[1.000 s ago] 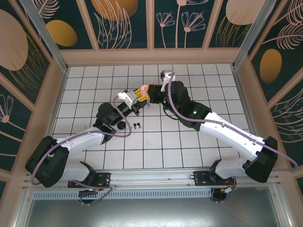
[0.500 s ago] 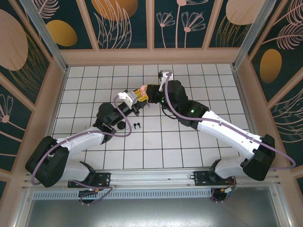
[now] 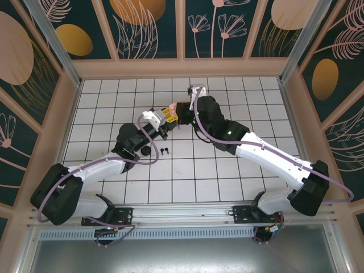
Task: Insert the wireless bluetooth earbuds into the charging case
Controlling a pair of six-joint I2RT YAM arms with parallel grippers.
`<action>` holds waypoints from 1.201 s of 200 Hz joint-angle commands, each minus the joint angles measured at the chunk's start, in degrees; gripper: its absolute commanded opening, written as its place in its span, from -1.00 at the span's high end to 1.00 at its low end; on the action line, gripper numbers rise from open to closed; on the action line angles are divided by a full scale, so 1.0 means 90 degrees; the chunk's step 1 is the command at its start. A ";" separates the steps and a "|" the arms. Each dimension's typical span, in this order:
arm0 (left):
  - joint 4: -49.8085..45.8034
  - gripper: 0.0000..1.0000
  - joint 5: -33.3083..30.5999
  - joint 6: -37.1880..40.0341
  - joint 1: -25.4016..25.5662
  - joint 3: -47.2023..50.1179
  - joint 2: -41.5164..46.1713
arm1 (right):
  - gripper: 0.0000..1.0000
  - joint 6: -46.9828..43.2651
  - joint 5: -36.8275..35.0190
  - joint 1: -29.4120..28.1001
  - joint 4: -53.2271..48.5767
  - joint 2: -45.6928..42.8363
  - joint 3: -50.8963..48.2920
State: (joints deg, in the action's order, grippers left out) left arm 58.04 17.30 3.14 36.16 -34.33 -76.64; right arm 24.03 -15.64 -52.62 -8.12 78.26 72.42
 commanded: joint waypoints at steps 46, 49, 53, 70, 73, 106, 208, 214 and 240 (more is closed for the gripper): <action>0.0612 1.00 0.0265 0.0043 0.0047 -0.0255 0.0275 | 0.80 -0.0396 -0.0126 -0.0292 -0.0797 0.0605 0.0200; 0.0612 1.00 0.0265 0.0045 0.0045 -0.0252 0.0281 | 0.80 -0.0395 -0.0144 -0.0295 -0.0792 0.0597 0.0197; 0.0616 1.00 0.0265 0.0045 0.0051 -0.0250 0.0282 | 0.80 -0.0392 -0.0165 -0.0296 -0.0788 0.0590 0.0186; 0.0626 1.00 0.0265 0.0038 0.0049 -0.0258 0.0280 | 0.79 -0.0348 -0.0276 -0.0296 -0.0804 0.0534 0.0176; 0.0626 1.00 0.0265 0.0040 0.0054 -0.0258 0.0282 | 0.78 -0.0339 -0.0290 -0.0293 -0.0806 0.0519 0.0176; 0.0630 1.00 0.0302 -0.0002 0.0052 -0.0275 0.0295 | 0.73 -0.0095 -0.0331 -0.0267 -0.0854 0.0465 0.0202; 0.0779 1.00 0.0393 -0.0160 0.0050 -0.0171 0.0259 | 0.67 0.0473 -0.0148 -0.0169 -0.0905 0.0554 0.0483; 0.0787 1.00 0.0378 -0.0161 0.0048 -0.0168 0.0263 | 0.66 0.0474 -0.0147 -0.0169 -0.0904 0.0571 0.0470; 0.0845 1.00 0.0363 -0.0219 0.0054 -0.0170 0.0215 | 0.65 0.0491 -0.0140 -0.0170 -0.0914 0.0590 0.0466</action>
State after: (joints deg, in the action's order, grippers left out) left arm 56.47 16.88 1.85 35.57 -34.30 -76.44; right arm 27.44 -19.62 -53.98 -12.47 81.45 76.14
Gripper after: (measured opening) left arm 0.227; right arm 0.174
